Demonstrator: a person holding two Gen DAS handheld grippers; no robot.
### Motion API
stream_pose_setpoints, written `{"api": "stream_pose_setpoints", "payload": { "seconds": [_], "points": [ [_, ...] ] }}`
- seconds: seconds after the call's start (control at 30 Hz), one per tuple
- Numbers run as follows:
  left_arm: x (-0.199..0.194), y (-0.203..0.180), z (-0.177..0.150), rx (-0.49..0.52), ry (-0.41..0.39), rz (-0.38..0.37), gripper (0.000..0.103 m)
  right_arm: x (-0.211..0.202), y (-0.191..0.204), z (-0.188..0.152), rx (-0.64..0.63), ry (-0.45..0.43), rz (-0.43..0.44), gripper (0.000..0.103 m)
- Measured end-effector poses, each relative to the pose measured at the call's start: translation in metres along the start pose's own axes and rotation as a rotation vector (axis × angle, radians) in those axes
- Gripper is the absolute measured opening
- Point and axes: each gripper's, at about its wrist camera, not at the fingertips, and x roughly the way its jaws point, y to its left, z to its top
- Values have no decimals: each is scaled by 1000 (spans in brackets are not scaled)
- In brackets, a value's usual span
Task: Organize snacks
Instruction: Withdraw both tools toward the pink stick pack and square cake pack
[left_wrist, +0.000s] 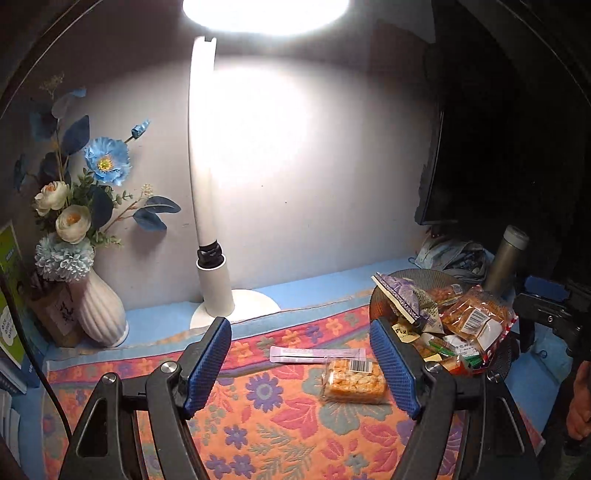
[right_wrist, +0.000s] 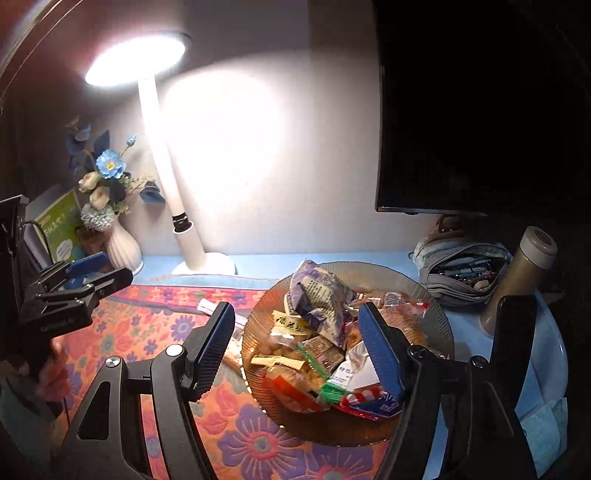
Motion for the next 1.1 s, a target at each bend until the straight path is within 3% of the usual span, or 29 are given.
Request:
{"api": "stream_pose_setpoints", "payload": {
  "seconds": [0.23, 0.3, 0.53, 0.73, 0.97, 1.1],
  "points": [
    [16, 30, -17, 95, 63, -40, 71, -4, 53, -33, -11, 61, 78, 69],
    [32, 30, -22, 134, 106, -81, 63, -2, 62, -47, 10, 82, 104, 69],
    [108, 19, -42, 290, 236, -206, 63, 24, 81, -95, 72, 164, 156, 69],
    [171, 7, -48, 356, 303, -300, 61, 54, 84, -108, 60, 198, 116, 69],
    [204, -9, -47, 487, 337, -373, 54, 79, 70, -120, 94, 251, 100, 69],
    [219, -12, -41, 497, 362, -426, 50, 87, 70, -123, 91, 267, 96, 69]
  ]
}}
